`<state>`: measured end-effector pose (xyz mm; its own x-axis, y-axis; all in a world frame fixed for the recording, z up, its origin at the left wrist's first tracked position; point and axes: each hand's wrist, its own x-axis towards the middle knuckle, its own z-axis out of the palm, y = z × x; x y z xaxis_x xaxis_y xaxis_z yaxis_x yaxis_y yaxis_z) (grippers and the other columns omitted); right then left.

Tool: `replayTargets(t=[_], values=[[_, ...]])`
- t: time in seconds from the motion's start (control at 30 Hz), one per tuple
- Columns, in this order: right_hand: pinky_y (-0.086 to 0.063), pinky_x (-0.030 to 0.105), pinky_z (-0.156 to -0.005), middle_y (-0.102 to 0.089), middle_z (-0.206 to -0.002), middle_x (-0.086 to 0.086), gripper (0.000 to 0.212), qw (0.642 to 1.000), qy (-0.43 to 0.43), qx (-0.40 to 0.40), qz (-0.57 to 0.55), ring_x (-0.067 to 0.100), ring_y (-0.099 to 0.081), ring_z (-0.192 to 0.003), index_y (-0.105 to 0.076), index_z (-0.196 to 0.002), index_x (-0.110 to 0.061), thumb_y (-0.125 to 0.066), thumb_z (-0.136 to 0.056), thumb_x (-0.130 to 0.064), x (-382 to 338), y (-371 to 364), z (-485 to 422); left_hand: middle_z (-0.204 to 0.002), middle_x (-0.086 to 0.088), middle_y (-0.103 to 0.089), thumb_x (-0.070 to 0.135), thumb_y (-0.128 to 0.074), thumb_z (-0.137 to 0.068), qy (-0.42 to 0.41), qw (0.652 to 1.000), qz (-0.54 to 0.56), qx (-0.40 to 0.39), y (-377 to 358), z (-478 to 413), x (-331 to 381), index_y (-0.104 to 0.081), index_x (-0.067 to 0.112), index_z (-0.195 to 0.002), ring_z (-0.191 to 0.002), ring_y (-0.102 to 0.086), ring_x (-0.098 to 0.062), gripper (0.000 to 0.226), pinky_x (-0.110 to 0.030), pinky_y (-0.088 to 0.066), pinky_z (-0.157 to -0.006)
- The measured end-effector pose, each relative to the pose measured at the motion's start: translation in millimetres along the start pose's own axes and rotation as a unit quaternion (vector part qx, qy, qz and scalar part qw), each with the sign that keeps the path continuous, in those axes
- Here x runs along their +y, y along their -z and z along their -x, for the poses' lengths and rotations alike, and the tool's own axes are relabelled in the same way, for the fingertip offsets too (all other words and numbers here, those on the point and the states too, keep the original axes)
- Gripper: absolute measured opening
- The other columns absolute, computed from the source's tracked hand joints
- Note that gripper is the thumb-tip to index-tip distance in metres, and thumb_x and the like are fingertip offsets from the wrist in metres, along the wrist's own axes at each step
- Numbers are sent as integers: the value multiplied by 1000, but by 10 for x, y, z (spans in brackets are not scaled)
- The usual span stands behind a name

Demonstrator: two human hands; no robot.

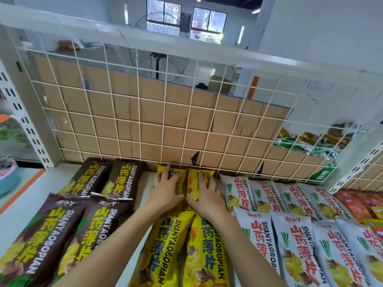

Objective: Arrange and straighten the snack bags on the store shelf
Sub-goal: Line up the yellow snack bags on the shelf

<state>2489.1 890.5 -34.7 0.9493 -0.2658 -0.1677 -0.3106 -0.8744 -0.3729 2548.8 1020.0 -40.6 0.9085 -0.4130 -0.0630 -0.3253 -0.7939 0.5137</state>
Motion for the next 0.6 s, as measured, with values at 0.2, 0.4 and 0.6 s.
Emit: replayTargets(t=[0.2, 0.4, 0.6], values=[[-32, 45, -105, 5, -155, 11, 84, 1000, 1, 11, 3, 39, -19, -137, 3, -148, -28, -52, -88, -46, -6, 19, -48, -156, -2, 3, 27, -59, -84, 6, 1000, 22, 12, 8, -69, -5, -26, 33, -143, -141, 3, -32, 68, -48, -21, -112], [-31, 46, -106, 3, -156, 9, 83, 1000, 3, 15, 1, 36, -18, -139, 2, -148, -29, -52, -87, -48, 28, -6, -43, -156, -1, 2, 26, -57, -84, 13, 999, 39, 10, 12, -55, 2, -27, 31, -143, -141, 3, -30, 66, -49, -23, -111], [-22, 42, -111, -18, -153, 4, 63, 993, 49, 110, -10, 26, -20, -139, -26, -144, -22, -47, -90, -48, 55, 96, 76, -154, -1, -16, 32, -55, -89, -30, 996, 54, 63, 148, 119, -43, -34, 28, -141, -141, -8, -24, 57, -41, -17, -112]])
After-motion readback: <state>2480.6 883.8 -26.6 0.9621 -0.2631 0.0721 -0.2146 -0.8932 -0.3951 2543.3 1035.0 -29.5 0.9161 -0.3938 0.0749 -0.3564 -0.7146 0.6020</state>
